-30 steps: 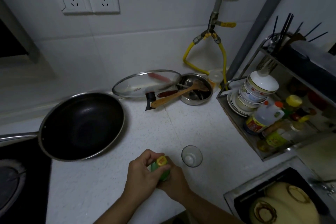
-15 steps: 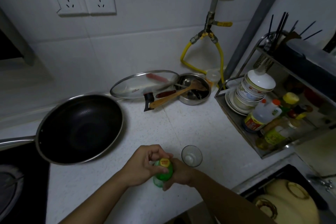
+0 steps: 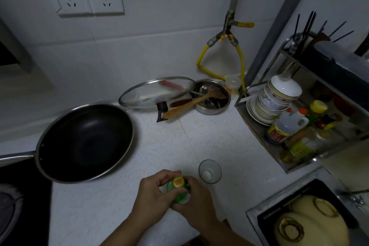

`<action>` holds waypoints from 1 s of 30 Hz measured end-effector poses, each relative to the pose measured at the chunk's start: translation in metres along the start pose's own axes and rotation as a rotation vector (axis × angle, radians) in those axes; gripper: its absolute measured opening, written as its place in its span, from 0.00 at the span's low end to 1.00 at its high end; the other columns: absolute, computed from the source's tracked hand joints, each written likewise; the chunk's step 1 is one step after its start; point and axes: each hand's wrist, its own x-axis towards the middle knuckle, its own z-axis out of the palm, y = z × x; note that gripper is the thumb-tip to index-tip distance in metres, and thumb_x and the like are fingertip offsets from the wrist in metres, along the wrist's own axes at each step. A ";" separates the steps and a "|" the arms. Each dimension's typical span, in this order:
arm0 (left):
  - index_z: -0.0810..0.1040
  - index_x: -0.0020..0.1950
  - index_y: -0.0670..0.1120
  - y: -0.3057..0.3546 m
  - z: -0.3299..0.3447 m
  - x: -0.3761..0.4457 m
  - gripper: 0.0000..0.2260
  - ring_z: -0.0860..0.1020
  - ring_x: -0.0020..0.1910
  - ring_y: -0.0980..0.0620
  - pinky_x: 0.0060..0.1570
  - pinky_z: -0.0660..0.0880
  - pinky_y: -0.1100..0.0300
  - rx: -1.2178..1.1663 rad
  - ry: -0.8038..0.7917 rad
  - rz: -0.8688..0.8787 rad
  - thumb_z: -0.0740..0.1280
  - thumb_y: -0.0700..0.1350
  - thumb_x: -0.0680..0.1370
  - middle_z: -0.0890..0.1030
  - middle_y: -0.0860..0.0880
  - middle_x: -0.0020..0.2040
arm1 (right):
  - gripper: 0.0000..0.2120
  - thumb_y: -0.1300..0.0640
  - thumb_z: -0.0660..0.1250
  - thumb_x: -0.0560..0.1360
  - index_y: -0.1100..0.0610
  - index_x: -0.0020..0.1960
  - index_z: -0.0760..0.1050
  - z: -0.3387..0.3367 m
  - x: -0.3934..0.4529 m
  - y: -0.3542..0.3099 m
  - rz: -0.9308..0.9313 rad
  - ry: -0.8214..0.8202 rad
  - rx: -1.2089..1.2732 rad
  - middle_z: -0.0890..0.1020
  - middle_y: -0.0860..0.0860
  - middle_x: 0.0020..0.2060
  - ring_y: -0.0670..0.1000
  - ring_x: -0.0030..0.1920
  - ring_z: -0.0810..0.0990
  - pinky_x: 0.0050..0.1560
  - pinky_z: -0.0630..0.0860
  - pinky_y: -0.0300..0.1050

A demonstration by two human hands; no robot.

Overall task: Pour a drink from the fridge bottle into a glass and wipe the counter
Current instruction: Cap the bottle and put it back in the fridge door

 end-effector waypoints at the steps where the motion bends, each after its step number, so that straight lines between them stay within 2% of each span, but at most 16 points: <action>1: 0.86 0.46 0.57 0.000 -0.001 0.000 0.14 0.82 0.51 0.64 0.54 0.77 0.68 0.009 0.007 0.010 0.80 0.41 0.66 0.85 0.63 0.49 | 0.34 0.33 0.75 0.60 0.47 0.61 0.74 -0.002 0.001 -0.001 -0.027 -0.008 -0.013 0.81 0.41 0.53 0.41 0.52 0.79 0.54 0.79 0.43; 4: 0.86 0.48 0.53 0.000 -0.003 0.001 0.13 0.83 0.50 0.64 0.53 0.77 0.70 0.040 0.008 0.048 0.80 0.40 0.67 0.86 0.63 0.48 | 0.29 0.41 0.77 0.65 0.49 0.62 0.75 -0.007 0.003 -0.001 -0.060 -0.059 -0.001 0.82 0.43 0.54 0.43 0.53 0.80 0.56 0.79 0.46; 8: 0.86 0.50 0.51 0.001 -0.003 0.004 0.13 0.83 0.50 0.62 0.53 0.76 0.72 0.049 -0.024 0.093 0.79 0.40 0.68 0.85 0.63 0.49 | 0.27 0.48 0.79 0.67 0.51 0.63 0.76 -0.018 0.009 -0.001 -0.102 -0.143 0.029 0.83 0.45 0.56 0.44 0.55 0.81 0.59 0.79 0.50; 12: 0.86 0.50 0.49 0.001 -0.008 0.010 0.13 0.84 0.50 0.58 0.54 0.77 0.68 0.000 -0.122 0.069 0.78 0.37 0.68 0.87 0.57 0.48 | 0.30 0.56 0.81 0.67 0.55 0.67 0.75 -0.036 0.028 -0.004 -0.127 -0.342 0.011 0.82 0.49 0.61 0.49 0.61 0.80 0.64 0.78 0.54; 16: 0.85 0.48 0.44 0.004 -0.013 0.018 0.12 0.85 0.50 0.55 0.51 0.79 0.65 -0.022 -0.241 0.027 0.78 0.34 0.67 0.87 0.52 0.47 | 0.31 0.61 0.81 0.66 0.56 0.67 0.75 -0.050 0.050 -0.015 -0.126 -0.548 -0.098 0.81 0.53 0.63 0.53 0.64 0.78 0.66 0.76 0.56; 20: 0.85 0.49 0.44 0.005 -0.014 0.021 0.12 0.85 0.50 0.55 0.50 0.79 0.66 -0.018 -0.274 0.025 0.78 0.34 0.68 0.87 0.53 0.48 | 0.33 0.64 0.80 0.66 0.56 0.68 0.73 -0.054 0.057 -0.018 -0.100 -0.629 -0.116 0.79 0.54 0.65 0.55 0.66 0.76 0.68 0.74 0.59; 22: 0.85 0.49 0.46 0.003 -0.011 0.015 0.13 0.84 0.50 0.56 0.52 0.79 0.66 -0.007 -0.227 0.048 0.78 0.35 0.67 0.87 0.54 0.48 | 0.35 0.61 0.81 0.65 0.54 0.69 0.72 -0.052 0.053 -0.012 -0.100 -0.611 -0.098 0.78 0.52 0.66 0.54 0.66 0.76 0.68 0.74 0.57; 26: 0.86 0.49 0.50 -0.004 0.002 -0.002 0.15 0.84 0.49 0.59 0.54 0.78 0.66 -0.001 -0.042 0.077 0.80 0.38 0.65 0.87 0.57 0.47 | 0.46 0.48 0.85 0.57 0.46 0.70 0.69 -0.033 0.024 0.000 -0.055 -0.375 0.046 0.79 0.42 0.64 0.43 0.63 0.78 0.66 0.76 0.51; 28: 0.86 0.51 0.52 -0.005 0.007 -0.007 0.17 0.84 0.50 0.61 0.53 0.77 0.70 -0.024 0.002 0.063 0.81 0.41 0.64 0.87 0.60 0.47 | 0.39 0.45 0.84 0.57 0.43 0.64 0.73 -0.018 0.010 0.002 -0.043 -0.240 0.137 0.82 0.41 0.57 0.41 0.57 0.81 0.59 0.80 0.47; 30: 0.86 0.52 0.54 -0.004 0.011 -0.009 0.20 0.83 0.50 0.65 0.52 0.75 0.75 -0.021 0.036 0.065 0.82 0.47 0.61 0.85 0.65 0.48 | 0.28 0.44 0.80 0.58 0.44 0.55 0.76 -0.008 0.004 0.001 -0.015 -0.136 0.196 0.85 0.45 0.49 0.44 0.49 0.84 0.51 0.82 0.49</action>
